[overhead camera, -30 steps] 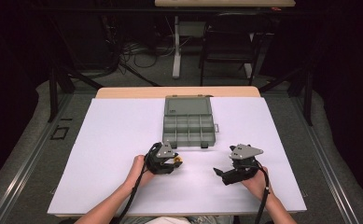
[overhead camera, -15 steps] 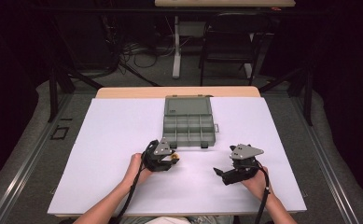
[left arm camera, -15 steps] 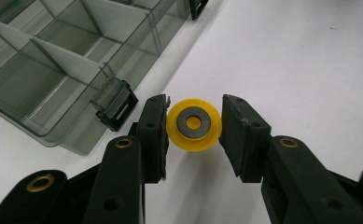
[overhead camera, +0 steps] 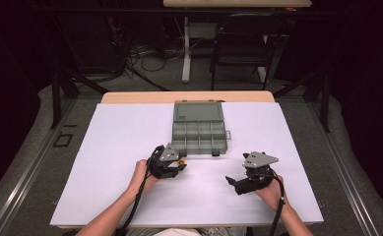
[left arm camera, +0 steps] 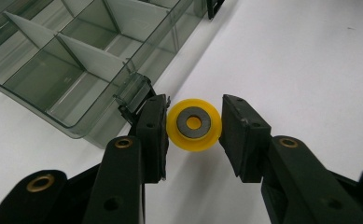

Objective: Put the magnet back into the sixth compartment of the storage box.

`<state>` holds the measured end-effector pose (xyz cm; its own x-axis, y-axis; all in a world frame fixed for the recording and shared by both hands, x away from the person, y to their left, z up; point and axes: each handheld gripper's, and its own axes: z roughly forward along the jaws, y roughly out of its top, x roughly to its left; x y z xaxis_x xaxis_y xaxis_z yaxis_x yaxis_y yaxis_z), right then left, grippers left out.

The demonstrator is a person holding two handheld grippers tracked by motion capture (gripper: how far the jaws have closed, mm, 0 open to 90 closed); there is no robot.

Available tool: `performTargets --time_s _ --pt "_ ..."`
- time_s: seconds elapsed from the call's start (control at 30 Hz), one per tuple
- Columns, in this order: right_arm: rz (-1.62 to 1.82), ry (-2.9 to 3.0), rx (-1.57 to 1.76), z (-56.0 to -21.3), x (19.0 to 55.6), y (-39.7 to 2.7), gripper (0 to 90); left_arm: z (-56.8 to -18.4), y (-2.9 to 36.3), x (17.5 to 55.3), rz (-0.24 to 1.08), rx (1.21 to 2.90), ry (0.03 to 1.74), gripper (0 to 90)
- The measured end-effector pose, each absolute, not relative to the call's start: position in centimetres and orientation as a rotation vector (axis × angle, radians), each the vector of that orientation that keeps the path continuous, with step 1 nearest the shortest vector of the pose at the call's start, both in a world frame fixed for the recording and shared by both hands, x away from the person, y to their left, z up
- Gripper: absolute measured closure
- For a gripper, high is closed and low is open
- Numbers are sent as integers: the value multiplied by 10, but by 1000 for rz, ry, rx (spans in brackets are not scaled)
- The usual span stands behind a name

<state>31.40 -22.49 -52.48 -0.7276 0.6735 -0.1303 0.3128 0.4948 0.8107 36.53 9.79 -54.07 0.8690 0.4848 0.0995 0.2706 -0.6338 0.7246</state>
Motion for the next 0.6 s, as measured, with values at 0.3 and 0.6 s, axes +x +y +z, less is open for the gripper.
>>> performTargets --time_s 0.3,0.6 --pt "1119 2308 820 -526 314 -225 0 -535 99 364 382 2282 524 622" --pt "1107 2312 820 -527 315 -225 0 -527 97 366 399 2281 497 622"
